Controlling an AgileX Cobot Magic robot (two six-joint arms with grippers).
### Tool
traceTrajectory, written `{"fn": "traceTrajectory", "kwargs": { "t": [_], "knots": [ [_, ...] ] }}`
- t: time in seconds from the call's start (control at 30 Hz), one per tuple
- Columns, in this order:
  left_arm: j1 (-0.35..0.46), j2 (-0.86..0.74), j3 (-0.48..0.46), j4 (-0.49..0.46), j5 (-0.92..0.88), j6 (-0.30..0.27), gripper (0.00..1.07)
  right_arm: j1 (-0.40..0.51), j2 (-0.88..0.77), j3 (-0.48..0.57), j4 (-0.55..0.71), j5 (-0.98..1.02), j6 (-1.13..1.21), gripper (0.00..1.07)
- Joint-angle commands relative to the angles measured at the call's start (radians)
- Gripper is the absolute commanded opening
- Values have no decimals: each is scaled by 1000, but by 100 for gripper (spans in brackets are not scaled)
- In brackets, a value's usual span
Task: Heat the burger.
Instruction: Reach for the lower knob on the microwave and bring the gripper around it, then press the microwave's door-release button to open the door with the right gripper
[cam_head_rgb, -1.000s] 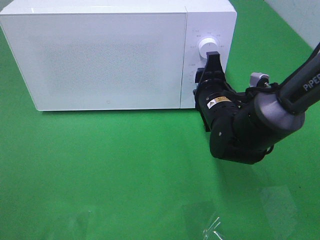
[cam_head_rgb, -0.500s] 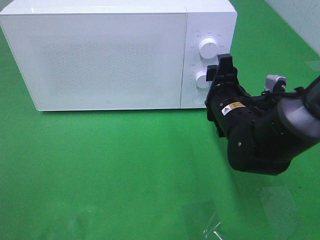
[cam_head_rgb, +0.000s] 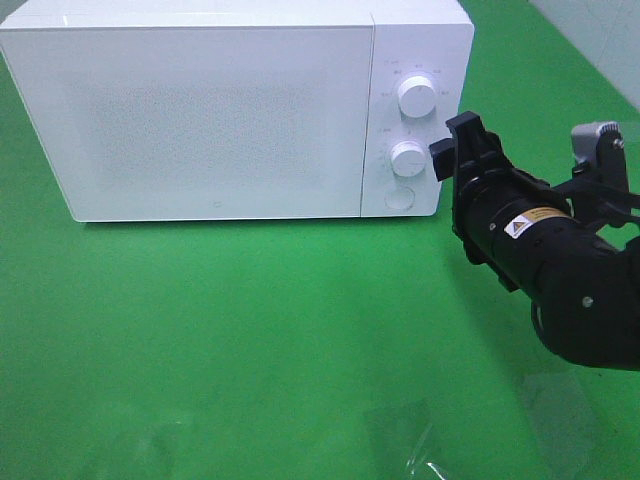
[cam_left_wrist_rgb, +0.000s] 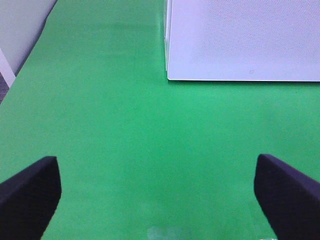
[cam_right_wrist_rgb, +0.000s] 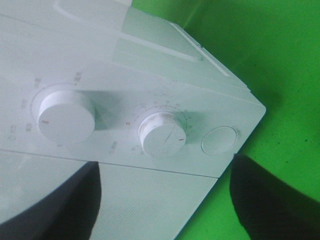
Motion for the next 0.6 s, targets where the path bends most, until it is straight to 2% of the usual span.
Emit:
{"fn": "traceTrajectory", "kwargs": {
  "t": [0.03,0.27,0.37,0.47,0.53,0.6],
  "knots": [
    [4,-21,3,-5,-8,-2,98,-4,-112,13,-15,128,-244,69],
    [4,-21,3,-5,-8,-2,98,-4,-245,13,-31,341,-530,69],
    [4,-21,3,-5,-8,-2,98,-4,-283,13,-113,482,-633,69],
    [4,-21,3,-5,-8,-2,98,-4,-289,13,-130,513,-638,69],
    [4,-21,3,-5,-8,-2,98,-4,-293,1,-246,664,-651,69],
    [4,-21,3,-5,-8,-2,98,-4,-293,-11,-293,730,-651,69]
  ]
}}
